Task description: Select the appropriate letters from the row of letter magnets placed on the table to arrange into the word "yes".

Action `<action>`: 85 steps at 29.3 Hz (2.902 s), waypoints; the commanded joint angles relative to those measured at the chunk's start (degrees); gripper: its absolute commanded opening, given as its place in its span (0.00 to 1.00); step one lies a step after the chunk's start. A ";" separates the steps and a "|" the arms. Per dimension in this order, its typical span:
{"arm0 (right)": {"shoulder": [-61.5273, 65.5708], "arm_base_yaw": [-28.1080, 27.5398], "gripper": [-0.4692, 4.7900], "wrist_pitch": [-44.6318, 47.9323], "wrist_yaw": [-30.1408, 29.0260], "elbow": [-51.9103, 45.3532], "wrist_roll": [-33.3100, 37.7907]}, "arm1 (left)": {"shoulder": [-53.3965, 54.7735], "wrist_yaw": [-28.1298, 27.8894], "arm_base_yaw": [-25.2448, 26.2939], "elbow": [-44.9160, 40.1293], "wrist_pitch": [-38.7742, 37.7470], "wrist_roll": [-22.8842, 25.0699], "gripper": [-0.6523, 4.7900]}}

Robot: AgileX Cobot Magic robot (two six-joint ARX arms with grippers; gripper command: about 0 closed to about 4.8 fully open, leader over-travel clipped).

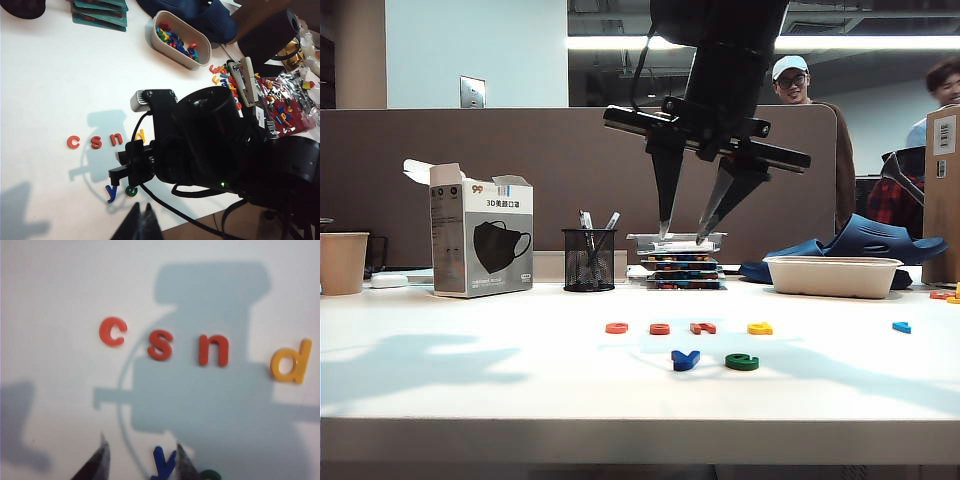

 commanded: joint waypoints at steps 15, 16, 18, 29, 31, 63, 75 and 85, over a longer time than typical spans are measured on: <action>13.55 -0.59 0.41 -0.20 -1.03 11.78 -2.47 | -0.20 -0.02 -0.02 0.24 0.70 0.46 0.11; 14.29 -0.61 0.41 -0.17 -0.94 12.44 -3.19 | -0.20 -0.02 -0.02 0.24 0.70 0.46 0.11; 15.32 -0.66 0.42 -0.35 -0.33 13.18 -3.28 | -0.20 -0.02 -0.02 0.24 0.70 0.46 0.11; 22.01 -1.33 0.51 -9.42 1.20 23.45 -4.87 | -0.20 -0.04 -0.02 0.24 0.74 0.46 0.11; 22.47 -1.25 0.51 -9.97 1.11 23.80 -4.61 | -0.20 -0.07 -0.02 0.24 0.74 0.46 0.11; 25.38 -1.14 0.48 -10.36 1.44 23.78 -4.63 | -0.20 -0.22 -0.02 0.24 0.74 0.46 0.11; 25.38 -1.09 0.46 -11.08 1.16 23.78 -4.63 | -0.20 -0.22 -0.02 0.24 0.76 0.46 0.11; 25.38 -1.09 0.35 -11.30 1.18 23.78 -4.63 | -0.20 -0.20 -0.02 0.24 0.74 0.46 0.11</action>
